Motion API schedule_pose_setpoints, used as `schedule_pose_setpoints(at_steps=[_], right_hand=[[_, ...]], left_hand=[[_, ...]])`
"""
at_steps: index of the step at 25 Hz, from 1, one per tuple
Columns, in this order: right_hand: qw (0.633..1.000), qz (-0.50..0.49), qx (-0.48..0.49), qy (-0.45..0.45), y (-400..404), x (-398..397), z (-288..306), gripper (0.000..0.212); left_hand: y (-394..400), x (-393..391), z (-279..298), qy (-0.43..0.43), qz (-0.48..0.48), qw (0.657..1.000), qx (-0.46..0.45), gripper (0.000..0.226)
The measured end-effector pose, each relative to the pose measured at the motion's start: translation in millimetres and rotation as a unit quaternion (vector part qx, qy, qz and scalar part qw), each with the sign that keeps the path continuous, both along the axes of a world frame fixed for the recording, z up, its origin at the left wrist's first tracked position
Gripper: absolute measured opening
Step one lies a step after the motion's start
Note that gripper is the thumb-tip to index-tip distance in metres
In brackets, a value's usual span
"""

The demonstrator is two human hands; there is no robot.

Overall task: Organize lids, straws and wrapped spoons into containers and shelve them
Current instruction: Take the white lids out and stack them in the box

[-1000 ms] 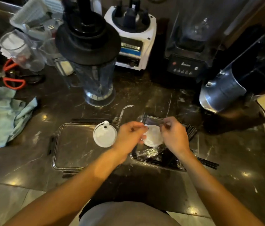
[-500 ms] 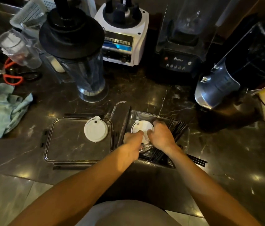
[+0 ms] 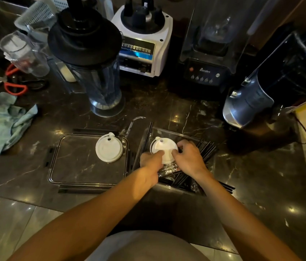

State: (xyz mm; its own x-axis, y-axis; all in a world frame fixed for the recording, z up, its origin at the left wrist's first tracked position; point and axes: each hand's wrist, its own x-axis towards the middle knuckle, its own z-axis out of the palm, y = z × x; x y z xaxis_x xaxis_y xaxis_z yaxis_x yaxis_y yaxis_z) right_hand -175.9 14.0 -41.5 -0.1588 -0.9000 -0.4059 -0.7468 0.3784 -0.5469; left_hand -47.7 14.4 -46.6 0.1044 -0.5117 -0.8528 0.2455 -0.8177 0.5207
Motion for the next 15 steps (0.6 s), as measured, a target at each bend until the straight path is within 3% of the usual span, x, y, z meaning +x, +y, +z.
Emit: schedule_pose_setpoints(at_steps=[5,10,15], right_hand=[[1.0,-0.01,-0.007,-0.004,1,-2,2,0.009],[0.987,-0.107,-0.018,-0.122,4,-11,9,0.009],[0.976,-0.13,0.044,-0.166,3,-11,8,0.015]], left_hand=[[-2,4,8,0.018,0.006,0.999,-0.03,0.022],[2,8,5,-0.011,-0.053,0.993,-0.102,0.014],[-5,12,10,0.016,-0.083,0.996,-0.034,0.013]])
